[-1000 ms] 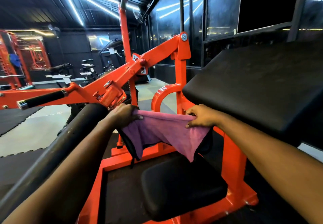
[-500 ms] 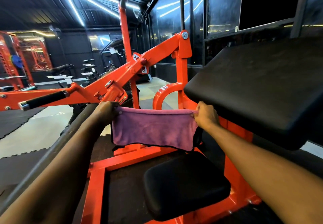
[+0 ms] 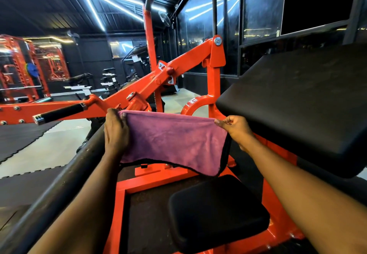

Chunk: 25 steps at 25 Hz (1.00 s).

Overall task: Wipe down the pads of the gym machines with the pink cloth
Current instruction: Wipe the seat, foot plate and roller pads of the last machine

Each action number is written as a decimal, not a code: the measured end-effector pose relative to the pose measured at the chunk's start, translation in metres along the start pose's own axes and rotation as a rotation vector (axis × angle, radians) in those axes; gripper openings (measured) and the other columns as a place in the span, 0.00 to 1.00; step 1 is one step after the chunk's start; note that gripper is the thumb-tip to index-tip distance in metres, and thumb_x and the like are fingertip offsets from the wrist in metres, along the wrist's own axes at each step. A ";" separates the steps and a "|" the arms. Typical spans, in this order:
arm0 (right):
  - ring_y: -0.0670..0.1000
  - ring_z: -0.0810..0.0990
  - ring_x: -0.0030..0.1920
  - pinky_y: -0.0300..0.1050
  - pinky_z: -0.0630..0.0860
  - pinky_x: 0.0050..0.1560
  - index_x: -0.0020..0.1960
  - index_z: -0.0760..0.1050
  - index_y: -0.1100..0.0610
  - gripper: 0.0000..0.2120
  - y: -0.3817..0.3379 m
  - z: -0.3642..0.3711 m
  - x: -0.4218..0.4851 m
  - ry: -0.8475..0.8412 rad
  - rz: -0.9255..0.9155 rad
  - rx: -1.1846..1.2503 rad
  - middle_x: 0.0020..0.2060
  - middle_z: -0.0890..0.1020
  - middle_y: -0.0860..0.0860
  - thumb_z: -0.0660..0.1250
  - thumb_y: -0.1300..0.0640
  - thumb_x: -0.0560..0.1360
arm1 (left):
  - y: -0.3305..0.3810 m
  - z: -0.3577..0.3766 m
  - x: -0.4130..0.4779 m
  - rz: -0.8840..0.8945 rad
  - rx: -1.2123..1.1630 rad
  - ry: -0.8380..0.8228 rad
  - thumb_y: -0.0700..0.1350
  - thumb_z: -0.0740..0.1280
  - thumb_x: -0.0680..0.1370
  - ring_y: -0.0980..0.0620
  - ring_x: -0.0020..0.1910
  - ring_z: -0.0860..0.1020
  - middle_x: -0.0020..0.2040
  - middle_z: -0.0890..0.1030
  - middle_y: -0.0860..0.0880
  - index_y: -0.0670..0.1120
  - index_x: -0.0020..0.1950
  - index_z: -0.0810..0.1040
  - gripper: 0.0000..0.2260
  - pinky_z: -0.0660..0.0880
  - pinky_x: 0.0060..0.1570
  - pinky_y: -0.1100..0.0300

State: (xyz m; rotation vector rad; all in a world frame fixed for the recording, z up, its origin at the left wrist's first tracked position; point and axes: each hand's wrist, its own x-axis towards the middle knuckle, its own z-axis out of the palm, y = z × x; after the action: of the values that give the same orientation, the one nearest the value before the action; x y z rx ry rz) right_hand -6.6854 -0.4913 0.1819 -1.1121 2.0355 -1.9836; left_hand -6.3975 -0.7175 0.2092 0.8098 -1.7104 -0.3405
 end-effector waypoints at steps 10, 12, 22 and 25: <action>0.52 0.79 0.43 0.49 0.79 0.45 0.48 0.80 0.64 0.04 0.036 0.011 -0.010 -0.097 0.205 0.006 0.41 0.83 0.58 0.73 0.63 0.76 | -0.018 -0.006 -0.011 -0.219 -0.008 -0.113 0.57 0.58 0.82 0.31 0.55 0.76 0.57 0.77 0.32 0.46 0.53 0.62 0.15 0.71 0.50 0.43; 0.50 0.77 0.42 0.48 0.75 0.46 0.47 0.81 0.63 0.04 0.044 0.019 -0.009 0.075 0.112 0.092 0.40 0.82 0.56 0.71 0.62 0.78 | -0.016 -0.005 -0.017 -0.216 -0.038 -0.109 0.58 0.58 0.83 0.31 0.54 0.76 0.56 0.77 0.31 0.45 0.54 0.61 0.16 0.72 0.50 0.43; 0.53 0.72 0.37 0.50 0.71 0.40 0.33 0.75 0.58 0.17 0.035 0.028 0.014 0.383 0.209 -0.196 0.33 0.75 0.58 0.72 0.52 0.77 | -0.003 -0.003 -0.009 -0.365 0.143 -0.318 0.54 0.60 0.83 0.32 0.61 0.75 0.61 0.77 0.31 0.38 0.62 0.66 0.19 0.71 0.57 0.45; 0.52 0.75 0.37 0.45 0.71 0.41 0.38 0.79 0.62 0.13 0.015 0.047 0.002 0.250 0.185 -0.141 0.35 0.80 0.55 0.76 0.55 0.74 | 0.006 0.001 0.007 -0.376 0.210 -0.642 0.51 0.65 0.81 0.40 0.58 0.79 0.58 0.81 0.38 0.41 0.56 0.74 0.14 0.75 0.54 0.51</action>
State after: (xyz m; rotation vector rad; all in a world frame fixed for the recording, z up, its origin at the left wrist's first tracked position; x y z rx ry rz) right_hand -6.6684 -0.5328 0.1616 -0.6932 2.3357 -1.9979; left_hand -6.4008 -0.7180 0.2173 1.2783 -2.2072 -0.7469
